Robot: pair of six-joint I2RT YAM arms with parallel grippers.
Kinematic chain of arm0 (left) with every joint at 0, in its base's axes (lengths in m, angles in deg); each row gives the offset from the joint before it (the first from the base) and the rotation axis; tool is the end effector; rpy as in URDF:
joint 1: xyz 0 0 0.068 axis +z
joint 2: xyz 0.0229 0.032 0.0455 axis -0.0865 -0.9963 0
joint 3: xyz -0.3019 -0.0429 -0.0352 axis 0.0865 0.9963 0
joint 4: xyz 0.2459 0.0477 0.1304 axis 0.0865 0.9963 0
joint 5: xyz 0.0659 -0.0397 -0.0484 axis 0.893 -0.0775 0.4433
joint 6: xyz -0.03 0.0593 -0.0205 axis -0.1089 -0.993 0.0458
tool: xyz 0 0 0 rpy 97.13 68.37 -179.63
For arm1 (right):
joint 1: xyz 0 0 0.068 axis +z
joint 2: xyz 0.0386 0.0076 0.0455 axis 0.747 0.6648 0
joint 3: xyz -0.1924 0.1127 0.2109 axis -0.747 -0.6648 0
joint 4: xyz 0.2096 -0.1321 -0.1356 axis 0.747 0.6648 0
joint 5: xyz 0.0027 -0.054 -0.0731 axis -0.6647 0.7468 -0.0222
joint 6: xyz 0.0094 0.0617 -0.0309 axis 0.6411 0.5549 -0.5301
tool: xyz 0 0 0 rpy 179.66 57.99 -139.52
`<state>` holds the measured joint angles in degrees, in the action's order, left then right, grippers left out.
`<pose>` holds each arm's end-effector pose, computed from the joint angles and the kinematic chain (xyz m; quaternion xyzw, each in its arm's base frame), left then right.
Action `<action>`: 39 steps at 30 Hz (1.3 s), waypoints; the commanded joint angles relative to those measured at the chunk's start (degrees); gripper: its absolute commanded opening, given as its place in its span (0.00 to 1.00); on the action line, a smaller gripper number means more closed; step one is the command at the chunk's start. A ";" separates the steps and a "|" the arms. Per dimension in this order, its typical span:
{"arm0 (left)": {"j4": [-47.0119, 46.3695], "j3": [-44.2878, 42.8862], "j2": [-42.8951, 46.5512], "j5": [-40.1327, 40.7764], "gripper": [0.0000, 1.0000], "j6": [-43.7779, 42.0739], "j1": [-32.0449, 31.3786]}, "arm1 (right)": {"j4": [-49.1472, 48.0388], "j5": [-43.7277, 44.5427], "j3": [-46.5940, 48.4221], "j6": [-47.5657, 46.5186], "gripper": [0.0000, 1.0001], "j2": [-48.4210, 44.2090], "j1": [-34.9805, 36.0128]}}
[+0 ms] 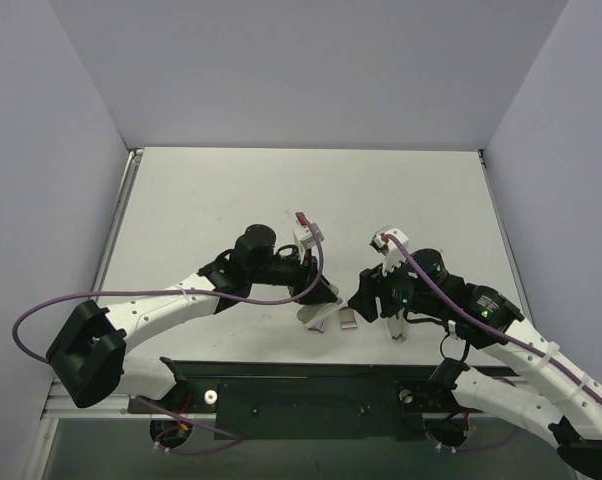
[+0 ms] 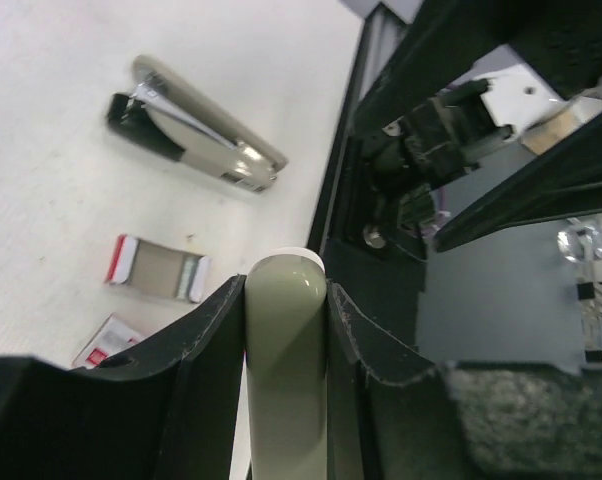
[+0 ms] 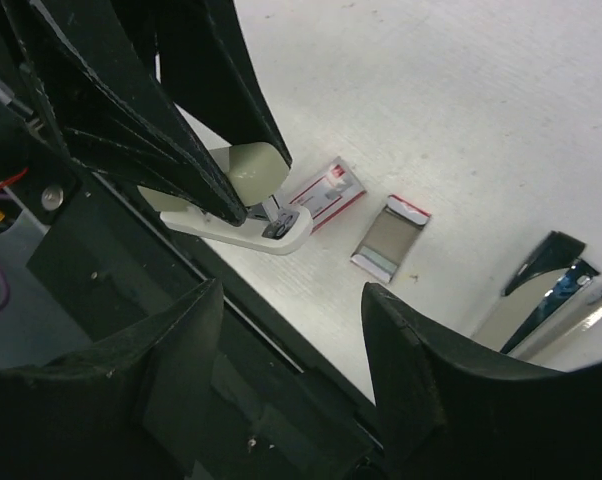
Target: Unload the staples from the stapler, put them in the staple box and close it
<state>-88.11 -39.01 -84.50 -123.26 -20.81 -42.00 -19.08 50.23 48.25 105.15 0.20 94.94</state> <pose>0.2008 -0.2640 0.2825 0.3450 0.7253 -0.5140 0.3013 0.1247 0.1430 0.3636 -0.2485 0.7878 0.3425 0.4476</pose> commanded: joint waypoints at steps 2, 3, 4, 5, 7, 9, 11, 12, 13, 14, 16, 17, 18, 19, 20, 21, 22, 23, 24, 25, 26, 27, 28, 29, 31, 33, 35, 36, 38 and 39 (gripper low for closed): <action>-11.56 2.41 3.90 -10.91 0.00 4.56 -0.59 | 0.71 -11.22 2.15 -3.59 0.53 -1.35 1.29; -13.57 2.94 4.43 -11.53 0.00 5.52 -0.59 | 0.62 -12.11 2.41 -3.77 0.53 -1.79 1.38; -14.55 3.90 4.61 -13.11 0.00 6.14 -0.68 | 0.53 -13.33 2.50 -4.20 0.53 -2.32 1.38; -16.56 4.61 5.31 -14.43 0.00 6.93 -0.76 | 0.44 -14.13 2.59 -4.47 0.53 -2.41 1.47; -17.89 5.31 5.93 -15.75 0.00 7.90 -1.20 | 0.18 -16.06 2.85 -5.17 0.53 -3.02 1.47; -18.95 6.10 6.72 -16.28 0.00 8.17 -1.64 | -0.17 -18.09 3.03 -5.52 0.52 -3.03 1.47; -19.83 6.63 7.59 -16.99 0.00 8.43 -2.17 | -0.44 -19.67 2.94 -5.61 0.51 -2.76 1.55; -20.01 6.55 8.03 -17.25 0.00 8.78 -2.26 | -0.70 -20.37 2.94 -5.53 0.51 -2.59 1.55; -20.36 6.55 8.30 -17.43 0.00 8.78 -2.69 | -1.40 -20.81 2.76 -5.44 0.51 -2.41 1.55; -20.45 6.55 8.65 -17.43 0.00 8.78 -3.05 | -2.01 -21.69 2.50 -4.83 0.50 -2.15 1.64; -19.49 6.20 9.00 -17.34 0.00 8.35 -3.66 | -3.60 -23.27 2.24 -4.12 0.49 -1.71 1.90; -19.39 5.93 9.18 -17.43 0.00 8.25 -4.10 | -4.38 -23.45 2.15 -3.94 0.48 -1.45 2.08; -19.13 5.93 9.44 -17.34 0.00 8.25 -4.19 | -4.65 -23.54 1.97 -3.86 0.48 -1.18 2.34; -19.13 5.93 9.70 -17.17 0.00 8.17 -4.37 | -5.44 -23.54 1.88 -3.59 0.47 -1.09 2.43; -19.13 5.93 9.88 -17.08 0.00 8.17 -4.46 | -5.80 -23.71 1.62 -3.42 0.46 -0.83 2.61; -19.04 5.84 10.06 -17.25 0.00 8.17 -4.54 | -6.58 -24.41 1.53 -3.33 0.45 -0.74 2.61; -18.95 5.93 10.49 -17.25 0.00 8.08 -4.63 | -7.11 -24.68 1.36 -3.33 0.44 -0.65 2.78; -18.95 5.84 10.76 -17.25 0.00 8.17 -4.63 | -7.29 -25.21 1.36 -3.33 0.42 -0.48 2.96; -18.78 5.93 10.94 -17.25 0.00 8.08 -4.63 | -7.64 -25.56 1.27 -3.33 0.41 -0.48 2.96; -18.78 6.02 11.37 -17.17 0.00 8.08 -4.63 | -7.82 -26.17 1.18 -3.24 0.40 -0.48 3.13; -18.78 6.11 11.55 -17.17 0.00 8.08 -4.63 | -7.91 -26.35 1.09 -3.24 0.40 -0.39 3.14; -18.69 6.11 11.99 -17.17 0.00 8.08 -4.63 | -7.91 -26.96 1.01 -3.24 0.40 -0.30 3.22; -18.69 6.02 12.25 -17.08 0.00 8.08 -4.63 | -7.91 -27.23 0.92 -3.24 0.40 -0.30 3.40; -18.60 6.11 12.60 -16.99 0.00 8.08 -4.63 | -7.91 -27.84 0.83 -3.33 0.39 -0.30 3.40; -18.34 5.93 13.13 -16.90 0.00 8.08 -4.63 | -8.00 -28.46 0.30 -3.33 0.38 -0.56 3.57; -18.34 6.02 13.40 -16.90 0.00 8.08 -4.63 | -8.17 -29.08 0.04 -3.33 0.38 -0.65 3.75; -18.60 5.93 13.66 -17.08 0.00 8.25 -4.63 | -8.17 -29.60 -0.14 -3.41 0.38 -0.83 3.84; -18.69 5.67 13.75 -17.25 0.00 8.34 -4.63 | -8.26 -29.61 -0.22 -3.42 0.38 -0.83 3.93; -19.13 5.58 14.01 -17.34 0.00 8.78 -4.81 | -8.43 -29.78 -0.40 -3.42 0.36 -0.65 4.19; -19.22 5.58 14.27 -17.25 0.00 8.87 -4.89 | -8.52 -29.87 -0.31 -3.33 0.35 -0.48 4.19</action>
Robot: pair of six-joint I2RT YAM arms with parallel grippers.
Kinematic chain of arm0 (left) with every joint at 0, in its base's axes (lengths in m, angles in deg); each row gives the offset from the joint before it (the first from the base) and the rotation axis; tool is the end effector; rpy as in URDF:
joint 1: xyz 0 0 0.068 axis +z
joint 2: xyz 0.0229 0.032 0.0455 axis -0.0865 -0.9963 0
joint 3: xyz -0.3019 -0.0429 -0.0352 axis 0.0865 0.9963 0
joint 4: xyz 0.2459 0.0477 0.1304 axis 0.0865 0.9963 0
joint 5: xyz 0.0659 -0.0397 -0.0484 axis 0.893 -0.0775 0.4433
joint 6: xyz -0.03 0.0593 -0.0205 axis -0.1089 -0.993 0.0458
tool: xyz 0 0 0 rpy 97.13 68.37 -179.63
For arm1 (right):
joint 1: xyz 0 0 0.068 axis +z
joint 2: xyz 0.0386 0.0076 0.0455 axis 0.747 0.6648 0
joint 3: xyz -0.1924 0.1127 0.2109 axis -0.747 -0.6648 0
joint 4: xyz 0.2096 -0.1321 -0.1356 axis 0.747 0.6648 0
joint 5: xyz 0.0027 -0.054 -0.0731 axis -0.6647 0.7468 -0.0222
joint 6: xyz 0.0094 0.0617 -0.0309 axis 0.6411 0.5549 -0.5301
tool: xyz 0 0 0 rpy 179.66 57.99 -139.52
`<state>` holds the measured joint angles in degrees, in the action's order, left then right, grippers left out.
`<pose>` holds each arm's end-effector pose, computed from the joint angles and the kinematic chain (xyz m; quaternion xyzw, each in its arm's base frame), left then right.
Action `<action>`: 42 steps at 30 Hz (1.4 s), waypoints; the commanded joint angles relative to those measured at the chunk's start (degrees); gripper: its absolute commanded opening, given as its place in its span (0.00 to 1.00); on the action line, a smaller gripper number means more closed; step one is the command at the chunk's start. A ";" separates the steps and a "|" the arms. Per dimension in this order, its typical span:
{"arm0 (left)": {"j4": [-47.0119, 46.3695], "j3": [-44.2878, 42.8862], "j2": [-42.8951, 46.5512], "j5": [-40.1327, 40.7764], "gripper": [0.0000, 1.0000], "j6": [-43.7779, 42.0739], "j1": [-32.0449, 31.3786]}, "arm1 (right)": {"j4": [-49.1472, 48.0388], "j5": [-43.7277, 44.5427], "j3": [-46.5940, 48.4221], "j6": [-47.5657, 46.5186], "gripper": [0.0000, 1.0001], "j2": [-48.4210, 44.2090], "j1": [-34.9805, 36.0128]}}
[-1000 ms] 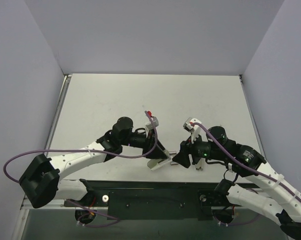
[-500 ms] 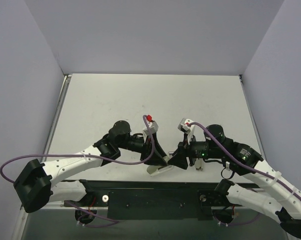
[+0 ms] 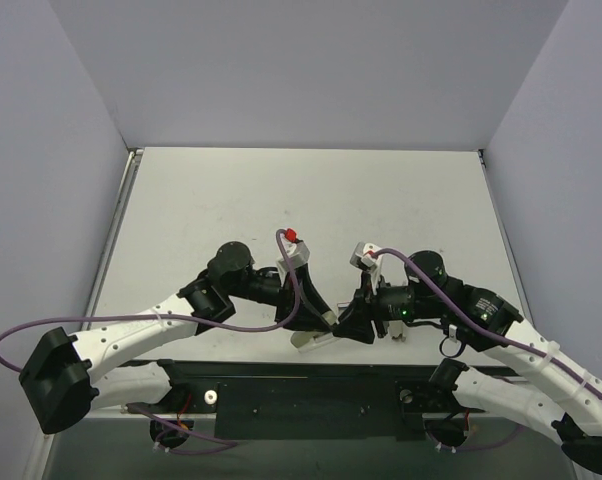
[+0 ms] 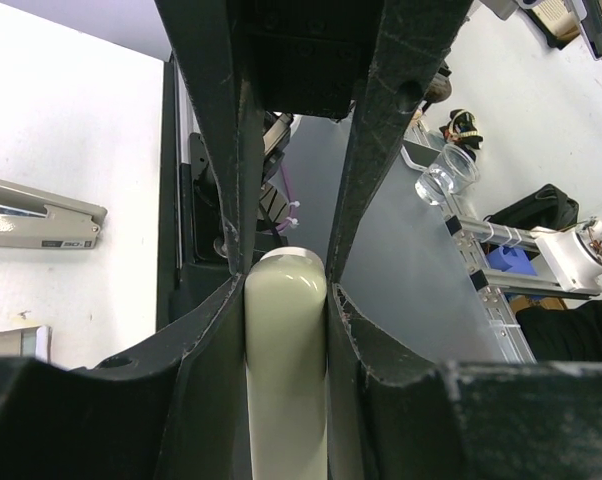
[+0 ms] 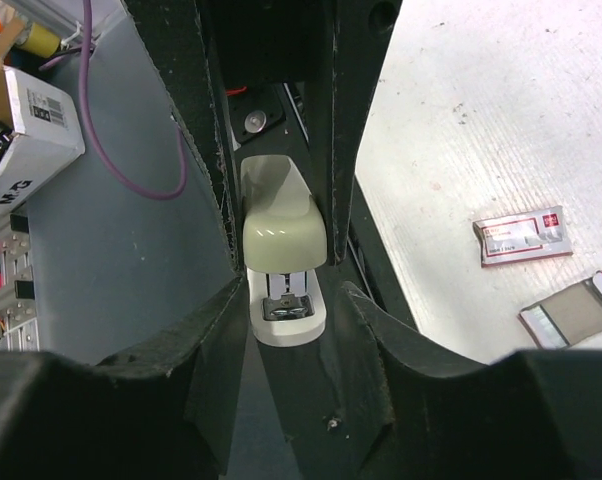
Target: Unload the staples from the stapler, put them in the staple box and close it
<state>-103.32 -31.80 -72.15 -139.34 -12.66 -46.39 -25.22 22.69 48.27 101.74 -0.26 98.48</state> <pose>0.1350 -0.2405 0.3275 0.4249 0.5686 -0.6477 0.2769 0.0917 0.1609 0.3809 -0.4132 0.6594 0.5101 0.3665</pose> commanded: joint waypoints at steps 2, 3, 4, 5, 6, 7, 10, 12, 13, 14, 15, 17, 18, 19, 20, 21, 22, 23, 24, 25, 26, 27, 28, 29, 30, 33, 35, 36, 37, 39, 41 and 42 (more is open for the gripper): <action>-3.83 -1.81 2.19 -1.08 0.00 0.72 -0.85 | -2.73 -2.59 -0.25 0.08 0.32 0.25 1.00; -3.74 -1.90 2.02 -0.99 0.00 0.63 -0.94 | -2.82 -2.59 -0.25 0.08 0.31 0.60 1.26; -3.74 -1.98 2.10 -0.99 0.00 0.72 -1.03 | -2.91 -2.68 -0.25 0.08 0.29 0.69 1.35; -3.65 -1.90 2.19 -0.99 0.00 0.63 -1.12 | -2.91 -2.68 -0.25 -0.09 0.27 0.86 1.53; -3.65 -1.90 2.45 -0.90 0.00 0.54 -1.12 | -3.08 -2.68 -0.25 -0.09 0.26 0.86 1.70; -3.65 -1.81 2.37 -0.90 0.00 0.54 -1.12 | -3.26 -2.51 -0.33 -0.01 0.26 1.21 1.70; -3.65 -2.25 2.28 -0.99 0.00 0.54 -1.29 | -3.61 -2.94 -0.51 -0.01 0.21 1.83 2.14; -3.65 -2.42 2.45 -0.90 0.00 0.54 -1.38 | -3.61 -2.94 -0.51 -0.09 0.13 2.09 2.67; -3.65 -2.51 2.54 -0.82 0.00 0.37 -1.29 | -3.61 -2.94 -0.69 -0.09 0.06 2.01 2.67; -3.65 -2.69 2.54 -0.29 0.00 0.37 -1.38 | -3.79 -2.86 -0.86 -0.01 0.00 1.92 2.85; -3.48 -2.78 2.80 -0.20 0.00 0.28 -1.38 | -3.87 -2.77 -1.30 0.08 0.00 1.66 2.93; -2.95 -3.21 3.16 0.50 0.00 -0.25 -1.73 | -4.05 -2.59 -2.26 0.34 0.00 1.04 3.02; -2.17 -3.39 3.42 1.20 0.00 -0.51 -1.99 | -4.40 -2.59 -2.62 0.35 0.00 0.69 3.02; -1.90 -3.48 3.94 1.47 0.00 -0.86 -2.00 | -4.66 -2.68 -3.49 0.87 0.00 0.16 3.11; -1.72 -3.48 4.12 2.17 0.00 -0.87 -2.08 | -5.28 -2.85 -4.20 1.22 0.00 -0.19 3.28; -1.72 -3.48 4.82 2.43 0.00 -1.04 -2.17 | -5.54 -2.94 -5.33 1.40 0.00 -0.89 3.37; -1.72 -3.22 5.26 2.96 0.00 -1.04 -2.17 | -5.89 -2.68 -6.13 1.75 0.00 -1.42 3.55; -1.55 -3.13 6.22 3.40 0.00 -1.39 -2.17 | -5.98 -2.42 -7.53 1.93 0.00 -2.29 3.55; -1.37 -2.87 6.58 4.45 0.00 -1.65 -2.17 | -6.68 -2.07 -8.50 2.54 0.00 -2.74 3.46; -1.28 -2.60 7.37 4.72 0.00 -1.92 -2.17 | -7.56 -2.07 -9.99 2.80 0.00 -3.61 3.55; -1.37 -2.43 7.64 5.16 0.00 -1.92 -2.17 | -7.92 -2.07 -10.61 3.33 0.00 -3.97 3.55; -1.45 -2.51 7.81 5.16 0.00 -1.83 -2.17 | -8.27 -2.07 -11.92 3.68 0.00 -4.75 3.55; -1.46 -2.69 7.73 4.99 0.00 -1.83 -2.26 | -9.23 -2.24 -12.46 4.12 0.00 -5.20 3.55; -1.46 -2.69 7.55 4.99 0.00 -1.75 -2.35 | -10.19 -2.42 -13.60 4.47 0.00 -5.99 3.55; -1.46 -2.69 7.47 4.99 0.00 -1.74 -2.35 | -10.64 -2.68 -14.13 5.00 0.00 -6.34 3.55; -1.54 -2.51 7.55 5.68 0.00 -1.74 -2.61 | -11.52 -2.77 -15.62 5.79 0.00 -7.66 3.55; -1.46 -2.51 7.73 6.04 0.00 -1.75 -2.61 | -11.61 -2.68 -16.07 6.32 0.00 -8.10 3.73; -1.37 -2.51 7.82 6.13 0.00 -1.92 -2.61 | -11.61 -2.68 -16.33 6.50 0.00 -8.36 3.81; -1.37 -2.60 7.99 6.30 0.00 -1.92 -2.61 | -11.78 -2.59 -16.42 6.67 0.00 -8.54 3.90; -1.11 -2.51 8.43 6.91 0.00 -2.01 -2.61 | -12.05 -2.68 -16.86 7.02 0.00 -9.07 4.08; -0.67 -2.51 8.87 7.62 0.00 -2.36 -2.61 | -12.31 -2.59 -17.30 7.64 0.00 -9.68 4.43; -0.66 -2.51 9.22 7.88 0.00 -2.27 -2.61 | -12.49 -2.51 -17.65 7.73 0.00 -10.03 4.52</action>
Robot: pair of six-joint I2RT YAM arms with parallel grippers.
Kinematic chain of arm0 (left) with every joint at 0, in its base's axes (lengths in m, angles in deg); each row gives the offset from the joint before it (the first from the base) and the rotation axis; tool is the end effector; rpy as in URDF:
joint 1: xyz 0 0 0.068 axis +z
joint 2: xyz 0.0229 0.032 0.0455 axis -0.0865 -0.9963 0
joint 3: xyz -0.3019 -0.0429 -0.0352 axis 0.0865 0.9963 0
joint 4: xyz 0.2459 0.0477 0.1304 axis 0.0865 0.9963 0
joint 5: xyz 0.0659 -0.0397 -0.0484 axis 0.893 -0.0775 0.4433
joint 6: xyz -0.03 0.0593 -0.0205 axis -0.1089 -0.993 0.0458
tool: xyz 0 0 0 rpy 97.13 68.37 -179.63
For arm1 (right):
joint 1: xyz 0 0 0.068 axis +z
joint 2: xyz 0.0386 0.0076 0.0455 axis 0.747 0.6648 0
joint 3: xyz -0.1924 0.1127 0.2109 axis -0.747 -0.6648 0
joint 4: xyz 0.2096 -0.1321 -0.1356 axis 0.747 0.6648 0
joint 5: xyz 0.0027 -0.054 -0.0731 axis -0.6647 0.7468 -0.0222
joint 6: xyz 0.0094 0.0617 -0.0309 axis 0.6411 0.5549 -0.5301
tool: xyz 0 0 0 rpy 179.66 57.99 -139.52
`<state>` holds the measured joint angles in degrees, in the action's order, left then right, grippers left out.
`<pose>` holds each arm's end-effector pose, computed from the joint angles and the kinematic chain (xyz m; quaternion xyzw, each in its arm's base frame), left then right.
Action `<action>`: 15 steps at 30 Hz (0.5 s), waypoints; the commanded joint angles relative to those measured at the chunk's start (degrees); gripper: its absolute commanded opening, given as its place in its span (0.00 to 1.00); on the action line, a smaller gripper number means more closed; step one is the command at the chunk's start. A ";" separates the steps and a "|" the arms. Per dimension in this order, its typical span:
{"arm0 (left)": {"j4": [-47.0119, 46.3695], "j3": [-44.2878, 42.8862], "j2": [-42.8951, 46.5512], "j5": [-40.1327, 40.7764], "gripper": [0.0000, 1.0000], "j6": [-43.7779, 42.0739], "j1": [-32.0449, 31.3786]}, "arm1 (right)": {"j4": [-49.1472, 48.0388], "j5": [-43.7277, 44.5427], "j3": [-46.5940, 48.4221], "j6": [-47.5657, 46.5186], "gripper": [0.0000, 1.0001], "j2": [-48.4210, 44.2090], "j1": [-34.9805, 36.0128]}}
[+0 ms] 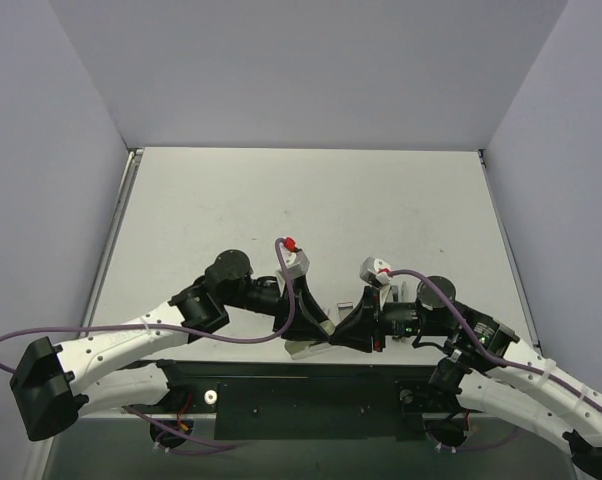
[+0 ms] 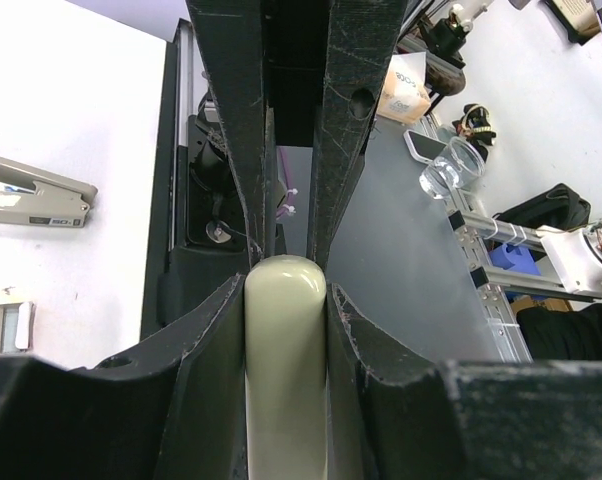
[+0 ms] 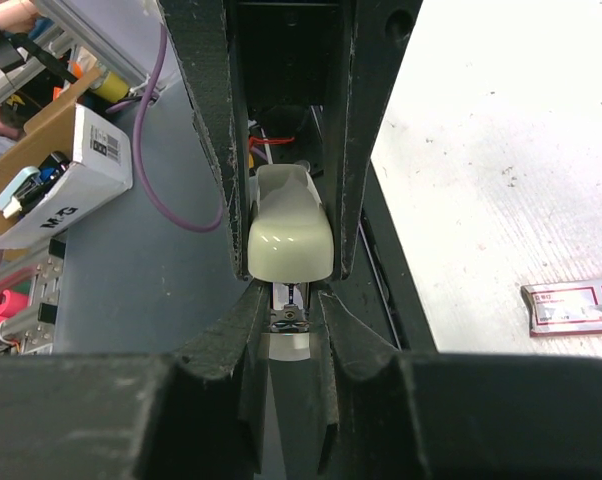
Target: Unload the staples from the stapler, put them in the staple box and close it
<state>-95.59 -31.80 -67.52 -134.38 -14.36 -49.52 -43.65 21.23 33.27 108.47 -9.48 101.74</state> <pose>0.1159 -0.2340 0.3323 0.4209 0.5876 -0.6324 0.2784 0.0695 0.1504 0.3437 -0.4049 0.5935 0.5758 0.3902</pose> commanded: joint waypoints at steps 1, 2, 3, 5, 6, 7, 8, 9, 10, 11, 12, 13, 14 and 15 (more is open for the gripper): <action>-8.40 -2.43 4.85 3.10 0.00 -0.57 0.51 | 5.50 -1.04 -2.92 1.34 0.00 -0.90 1.43; -8.40 -2.42 5.03 3.36 0.00 -0.57 0.51 | 5.41 -1.04 -3.18 1.52 0.00 -1.07 1.52; -8.40 -2.51 5.12 3.63 0.00 -0.48 0.51 | 5.06 -1.04 -3.36 1.70 0.00 -1.08 1.79; -8.23 -2.51 5.38 4.06 0.00 -0.65 0.51 | 4.45 -0.87 -3.71 2.22 0.00 -1.16 2.31; -8.23 -2.69 5.64 4.15 0.00 -0.57 0.51 | 4.53 -0.69 -3.88 2.31 0.00 -1.16 2.40; -8.23 -2.60 5.73 4.42 0.00 -0.65 0.51 | 4.27 -0.43 -4.06 2.49 0.00 -1.16 3.01; -8.23 -2.51 5.99 4.59 0.00 -0.57 0.51 | 4.09 -0.34 -4.24 2.49 0.00 -1.08 3.19; -8.23 -2.51 6.17 5.29 0.00 -0.74 0.51 | 3.92 0.10 -4.32 2.84 0.00 -1.16 3.80; -8.31 -2.43 6.61 5.38 0.00 -0.66 0.51 | 3.74 0.28 -4.50 2.93 0.00 -1.25 4.16; -8.40 -2.42 6.78 5.39 0.00 -0.65 0.51 | 3.56 0.89 -4.50 3.19 0.00 -1.25 4.42; -8.49 -2.34 6.87 5.30 0.00 -0.65 0.43 | 3.48 0.98 -4.50 3.19 0.00 -1.17 4.60; -8.40 -2.60 6.79 5.12 0.00 -0.65 0.34 | 3.39 1.42 -4.41 3.28 0.00 -1.16 4.95; -8.14 -2.51 6.70 5.12 0.00 -0.83 0.42 | 3.39 1.77 -4.15 3.28 0.00 -1.08 4.78; -8.14 -2.60 6.61 5.21 0.00 -0.83 0.43 | 3.39 2.56 -3.89 3.46 0.00 -1.08 5.12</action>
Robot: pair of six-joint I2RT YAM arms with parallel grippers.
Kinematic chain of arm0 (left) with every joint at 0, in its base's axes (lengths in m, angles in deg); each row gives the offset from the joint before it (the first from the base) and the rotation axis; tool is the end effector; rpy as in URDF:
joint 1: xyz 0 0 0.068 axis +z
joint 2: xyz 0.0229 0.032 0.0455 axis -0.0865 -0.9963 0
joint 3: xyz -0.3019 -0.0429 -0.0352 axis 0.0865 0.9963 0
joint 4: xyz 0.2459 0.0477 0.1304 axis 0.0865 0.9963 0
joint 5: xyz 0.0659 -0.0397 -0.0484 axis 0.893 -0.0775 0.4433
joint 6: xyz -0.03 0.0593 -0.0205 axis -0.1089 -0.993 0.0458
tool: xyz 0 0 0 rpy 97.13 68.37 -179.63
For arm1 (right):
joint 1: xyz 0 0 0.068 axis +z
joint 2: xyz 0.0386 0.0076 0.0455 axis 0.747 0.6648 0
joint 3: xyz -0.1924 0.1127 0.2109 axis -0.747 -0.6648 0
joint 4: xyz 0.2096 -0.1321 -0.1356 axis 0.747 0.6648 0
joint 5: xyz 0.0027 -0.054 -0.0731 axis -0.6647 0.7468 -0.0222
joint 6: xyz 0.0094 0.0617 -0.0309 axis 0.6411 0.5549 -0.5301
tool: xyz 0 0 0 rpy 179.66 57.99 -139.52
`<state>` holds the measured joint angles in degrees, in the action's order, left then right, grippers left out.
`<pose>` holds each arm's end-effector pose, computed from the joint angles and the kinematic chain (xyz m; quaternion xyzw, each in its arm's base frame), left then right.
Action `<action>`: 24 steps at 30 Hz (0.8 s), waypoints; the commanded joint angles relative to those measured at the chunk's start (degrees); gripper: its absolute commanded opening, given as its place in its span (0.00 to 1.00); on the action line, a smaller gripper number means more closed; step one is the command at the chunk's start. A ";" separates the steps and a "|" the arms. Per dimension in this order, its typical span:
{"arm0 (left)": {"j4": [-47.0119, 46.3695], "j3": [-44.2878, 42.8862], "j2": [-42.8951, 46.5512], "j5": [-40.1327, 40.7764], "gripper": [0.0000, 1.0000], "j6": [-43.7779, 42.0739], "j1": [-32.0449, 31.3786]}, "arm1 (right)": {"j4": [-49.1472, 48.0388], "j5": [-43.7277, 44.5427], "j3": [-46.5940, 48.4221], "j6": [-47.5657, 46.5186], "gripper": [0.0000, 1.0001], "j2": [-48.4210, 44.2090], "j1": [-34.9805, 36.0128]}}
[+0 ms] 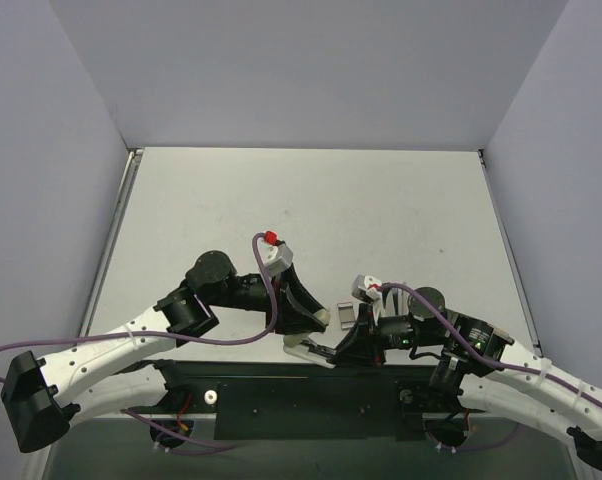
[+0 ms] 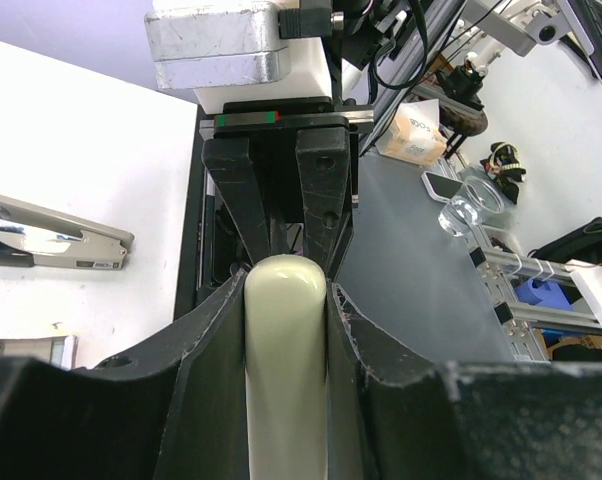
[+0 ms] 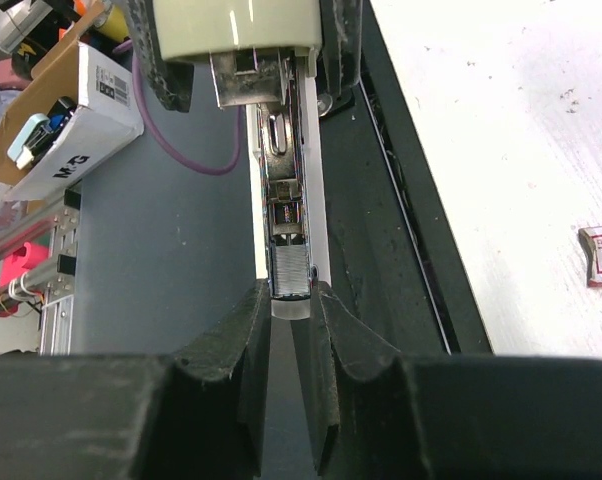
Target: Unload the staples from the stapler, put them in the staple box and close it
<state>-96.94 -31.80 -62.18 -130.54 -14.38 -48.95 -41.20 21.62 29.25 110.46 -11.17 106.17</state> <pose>0.1093 -0.2160 0.3563 0.4060 0.5630 -0.6334 0.3422 0.0562 0.1524 0.3156 -0.4147 0.6147 0.5834 0.3314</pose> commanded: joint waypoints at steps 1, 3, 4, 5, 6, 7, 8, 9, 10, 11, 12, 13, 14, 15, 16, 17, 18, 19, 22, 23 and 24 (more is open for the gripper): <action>-6.78 -2.43 1.28 1.28 0.00 -0.72 -0.14 | 1.03 2.60 0.66 1.64 0.00 0.52 0.69; -6.52 -2.16 1.19 1.71 0.00 -0.98 -0.23 | 1.55 4.71 1.71 1.99 0.00 0.43 0.78; -6.08 -2.16 1.19 1.98 0.00 -1.51 -0.23 | 1.90 5.41 2.59 2.08 0.00 0.34 0.78; -5.04 -2.16 1.10 2.76 0.00 -2.03 -0.23 | 2.69 7.51 3.03 2.08 0.00 0.34 0.78; -4.76 -1.99 1.10 3.20 0.00 -2.65 -0.23 | 3.22 8.57 4.08 2.26 0.00 0.43 0.78; -4.07 -1.81 1.10 4.25 0.00 -3.00 -0.23 | 4.27 11.28 4.61 2.35 0.00 0.43 0.69; -3.54 -1.72 1.10 4.79 0.00 -3.70 -0.23 | 4.89 12.62 5.75 2.52 0.00 0.43 0.86; -2.40 -1.81 0.84 6.01 0.00 -3.97 -0.23 | 5.85 15.33 6.37 2.52 0.00 0.60 0.78; -1.61 -2.07 0.75 6.63 0.00 -5.02 -0.23 | 6.38 16.40 7.33 2.44 0.00 0.87 0.69; -0.03 -2.51 0.58 7.42 0.00 -5.38 -0.32 | 7.17 18.67 8.04 2.52 0.00 0.87 0.78; 0.33 -2.51 0.40 7.78 0.00 -6.25 -0.23 | 7.35 19.82 8.92 2.44 0.00 1.13 0.78; 1.21 -2.69 0.40 8.47 0.00 -6.43 -0.23 | 7.79 21.40 9.45 2.52 0.00 1.22 0.78; 1.48 -2.69 0.40 8.92 0.00 -6.87 -0.23 | 7.88 22.11 10.50 2.52 0.01 1.57 0.78; 2.00 -2.69 0.49 9.62 0.00 -7.13 -0.23 | 7.97 22.73 10.85 2.18 0.04 1.66 0.78; 2.70 -2.69 0.49 10.06 0.00 -7.48 -0.23 | 8.14 23.00 11.99 2.00 0.09 2.18 0.87; 2.97 -2.86 0.57 10.85 0.00 -7.75 -0.23 | 8.67 23.70 12.52 1.65 0.13 2.45 0.78; 3.84 -2.95 0.75 11.29 0.00 -8.36 -0.23 | 9.02 24.05 13.83 1.21 0.14 2.80 0.78; 4.20 -3.13 0.84 12.43 0.00 -8.63 -0.23 | 9.72 24.84 14.54 0.60 0.19 3.15 0.78; 7.26 -4.35 0.93 16.81 0.00 -9.68 -0.23 | 11.04 26.25 17.09 -0.46 0.29 4.12 0.78; 8.06 -4.79 0.84 17.88 0.00 -9.69 -0.23 | 11.48 26.51 18.23 -0.73 0.34 4.30 0.78; 9.72 -5.67 0.75 19.97 0.00 -10.03 -0.23 | 12.10 27.56 18.85 -0.99 0.36 4.73 0.78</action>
<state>-91.08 -32.91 -62.16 -117.99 -22.01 -49.08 -30.47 44.48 43.22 110.81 -7.12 106.87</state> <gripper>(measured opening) 0.425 0.320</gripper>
